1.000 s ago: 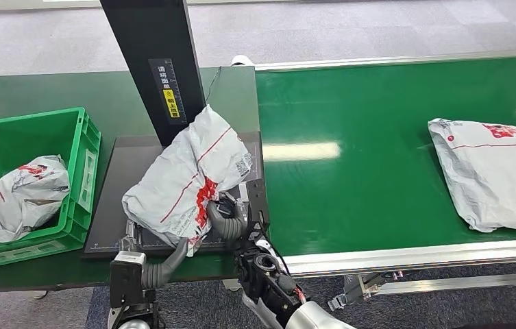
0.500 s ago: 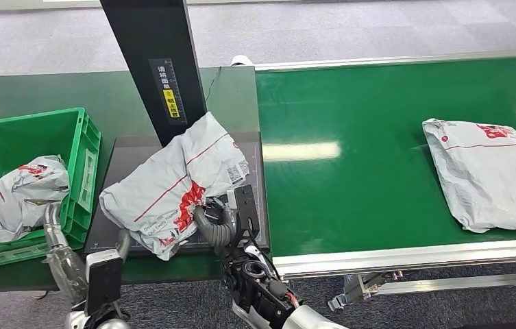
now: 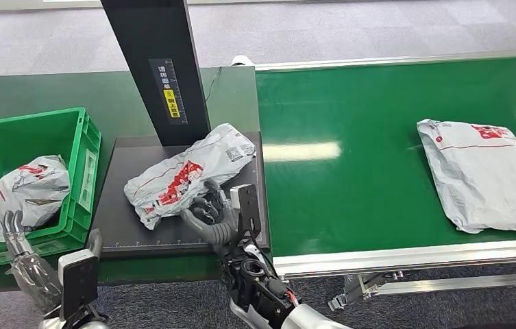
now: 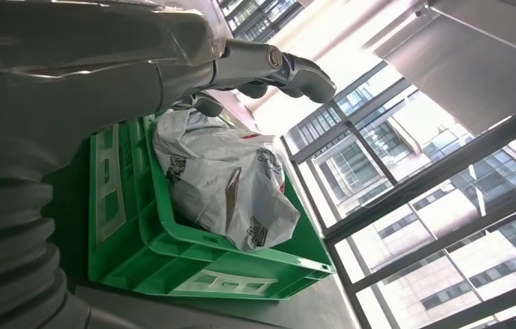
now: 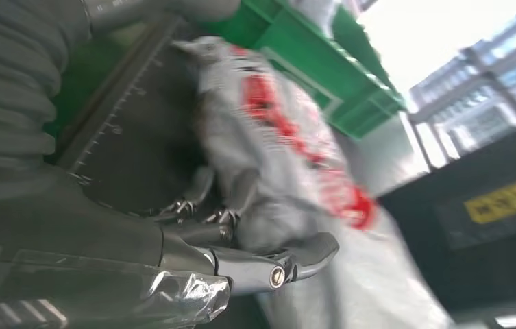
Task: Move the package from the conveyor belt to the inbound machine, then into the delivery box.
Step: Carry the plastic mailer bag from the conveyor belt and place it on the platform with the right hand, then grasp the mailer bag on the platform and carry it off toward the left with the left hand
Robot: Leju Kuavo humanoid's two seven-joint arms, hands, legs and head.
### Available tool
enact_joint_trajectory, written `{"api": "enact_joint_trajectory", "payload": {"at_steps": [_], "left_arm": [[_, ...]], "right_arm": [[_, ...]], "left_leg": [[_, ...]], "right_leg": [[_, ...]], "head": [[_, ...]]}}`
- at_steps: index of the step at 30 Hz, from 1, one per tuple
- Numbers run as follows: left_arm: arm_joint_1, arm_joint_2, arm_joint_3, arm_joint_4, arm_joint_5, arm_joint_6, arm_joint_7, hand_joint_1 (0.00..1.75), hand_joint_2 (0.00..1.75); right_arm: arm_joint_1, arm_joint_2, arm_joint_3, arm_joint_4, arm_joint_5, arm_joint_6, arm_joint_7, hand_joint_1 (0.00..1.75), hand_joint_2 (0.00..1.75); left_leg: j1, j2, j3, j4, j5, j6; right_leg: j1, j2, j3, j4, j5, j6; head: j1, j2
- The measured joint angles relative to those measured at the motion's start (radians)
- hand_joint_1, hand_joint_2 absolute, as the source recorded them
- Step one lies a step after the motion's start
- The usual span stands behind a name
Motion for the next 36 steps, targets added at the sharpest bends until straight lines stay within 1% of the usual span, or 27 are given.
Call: {"api": "enact_joint_trajectory", "payload": {"at_steps": [4,7,10,13,16,21,26,30,36], "left_arm": [[0.001,0.0,-0.009,-0.001,-0.012,0.0,0.017,0.0,1.75],[-0.001,0.0,-0.033,0.011,-0.026,0.0,0.012,0.0,1.75],[-0.008,-0.001,-0.065,0.047,-0.065,-0.001,0.004,0.0,1.75],[-0.026,0.001,-0.116,0.102,-0.126,-0.001,0.022,0.0,1.75],[-0.044,0.007,-0.173,0.148,-0.182,-0.001,0.065,0.0,1.75],[-0.082,0.033,-0.28,0.199,-0.286,-0.023,0.173,0.0,1.75],[-0.174,0.056,-0.374,0.307,-0.374,-0.089,0.278,0.0,1.75],[-0.273,0.061,-0.412,0.423,-0.355,-0.145,0.29,0.0,1.75],[-0.493,0.053,-0.419,0.661,-0.327,-0.206,0.306,0.0,1.75]], "right_arm": [[-0.005,0.0,-0.038,-0.013,0.004,0.013,-0.038,0.0,1.75],[-0.004,0.0,-0.089,-0.034,0.039,0.056,-0.057,0.0,1.75],[-0.002,0.001,-0.138,-0.056,0.04,0.12,-0.077,0.0,1.75],[0.015,0.0,-0.181,-0.099,0.03,0.224,-0.108,0.0,1.75],[0.059,-0.002,-0.242,-0.192,0.051,0.31,-0.121,0.0,1.75],[0.139,-0.017,-0.368,-0.416,0.126,0.382,-0.099,0.0,1.75],[0.239,-0.023,-0.455,-0.63,0.17,0.408,-0.077,0.0,1.75],[0.293,-0.021,-0.484,-0.738,0.182,0.414,-0.072,0.0,1.75],[0.346,-0.017,-0.503,-0.841,0.187,0.425,-0.069,0.0,1.75]], "left_leg": [[0.0,0.0,0.0,0.0,0.0,0.0],[0.0,0.0,0.0,0.0,0.0,0.0],[0.0,0.0,0.0,0.0,0.0,0.0],[0.0,0.0,0.001,0.0,0.0,0.0],[0.0,0.0,0.001,0.0,0.0,0.0],[0.0,0.0,0.0,0.0,0.0,0.0],[0.0,-0.001,0.0,0.0,0.0,0.0],[0.0,-0.001,0.001,0.0,0.0,0.0],[0.0,0.0,0.001,0.0,0.001,0.0]], "right_leg": [[0.0,0.0,0.0,0.0,0.0,0.0],[0.0,0.0,0.0,0.0,0.0,0.0],[0.0,0.0,0.0,0.0,0.0,0.0],[0.0,0.0,0.0,0.0,0.0,0.0],[0.0,0.0,0.0,0.0,0.0,0.0],[0.0,0.0,-0.001,0.0,0.0,0.0],[0.0,0.0,0.0,0.0,0.0,0.0],[0.0,0.0,0.0,0.0,0.0,0.0],[0.0,0.0,0.0,0.0,0.001,0.0]], "head": [[0.0,0.0],[0.0,0.0],[0.0,0.0],[0.0,0.0],[0.0,0.0],[0.0,0.0],[0.0,0.0],[0.0,0.0],[0.0,0.0]]}}
